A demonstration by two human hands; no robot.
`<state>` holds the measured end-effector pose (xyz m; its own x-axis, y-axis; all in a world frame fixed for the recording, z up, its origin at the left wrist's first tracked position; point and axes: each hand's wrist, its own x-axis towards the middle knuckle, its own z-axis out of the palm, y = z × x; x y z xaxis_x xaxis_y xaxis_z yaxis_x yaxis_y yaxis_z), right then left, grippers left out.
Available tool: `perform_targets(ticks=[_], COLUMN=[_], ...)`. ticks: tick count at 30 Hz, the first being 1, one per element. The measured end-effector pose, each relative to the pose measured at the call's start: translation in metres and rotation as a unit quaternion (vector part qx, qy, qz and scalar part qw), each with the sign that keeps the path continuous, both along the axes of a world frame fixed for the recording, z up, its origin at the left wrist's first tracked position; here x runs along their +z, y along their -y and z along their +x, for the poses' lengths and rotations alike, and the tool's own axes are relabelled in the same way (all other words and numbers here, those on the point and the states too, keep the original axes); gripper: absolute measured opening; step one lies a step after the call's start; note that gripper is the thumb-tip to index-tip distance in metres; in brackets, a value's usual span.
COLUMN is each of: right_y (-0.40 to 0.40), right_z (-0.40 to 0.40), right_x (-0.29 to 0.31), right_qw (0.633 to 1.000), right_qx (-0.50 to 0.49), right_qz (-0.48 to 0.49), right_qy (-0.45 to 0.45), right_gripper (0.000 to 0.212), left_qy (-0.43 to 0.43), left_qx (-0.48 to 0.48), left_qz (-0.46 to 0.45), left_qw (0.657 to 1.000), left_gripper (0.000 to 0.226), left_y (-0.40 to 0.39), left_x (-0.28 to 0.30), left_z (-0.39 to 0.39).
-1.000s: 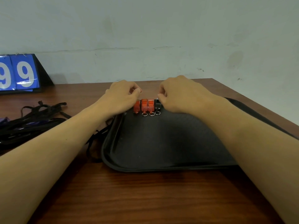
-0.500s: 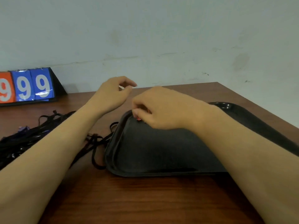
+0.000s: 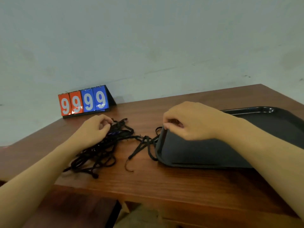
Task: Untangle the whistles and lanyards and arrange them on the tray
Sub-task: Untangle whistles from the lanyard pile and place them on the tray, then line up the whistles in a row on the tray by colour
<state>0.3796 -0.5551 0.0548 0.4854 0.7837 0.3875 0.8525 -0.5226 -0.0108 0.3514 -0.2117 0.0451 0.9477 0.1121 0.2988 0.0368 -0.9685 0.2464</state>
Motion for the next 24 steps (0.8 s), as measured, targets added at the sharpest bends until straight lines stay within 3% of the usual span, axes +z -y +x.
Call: perform_targets(ticks=[7, 12, 18, 24], right_y=[-0.003, -0.002, 0.001, 0.004], right_z=[-0.001, 0.003, 0.005, 0.010], right_x=[-0.003, -0.006, -0.006, -0.008], right_qw=[1.000, 1.000, 1.000, 0.999], right_qx=[0.001, 0.000, -0.012, -0.019], right_qz=[0.001, -0.006, -0.014, -0.008], right_qy=[0.001, 0.009, 0.023, 0.037], right_gripper=[0.020, 0.019, 0.019, 0.021], left_qy=[-0.021, -0.032, -0.108, 0.099], left_qx=[0.063, 0.044, 0.048, 0.064], left_qz=[-0.047, -0.007, 0.036, -0.090], left_qw=[0.997, 0.998, 0.992, 0.989], left_gripper=[0.019, 0.008, 0.024, 0.014], left_y=[-0.038, -0.028, -0.013, -0.004], left_x=[-0.009, -0.013, -0.001, -0.049], left_z=[-0.002, 0.009, 0.021, -0.002])
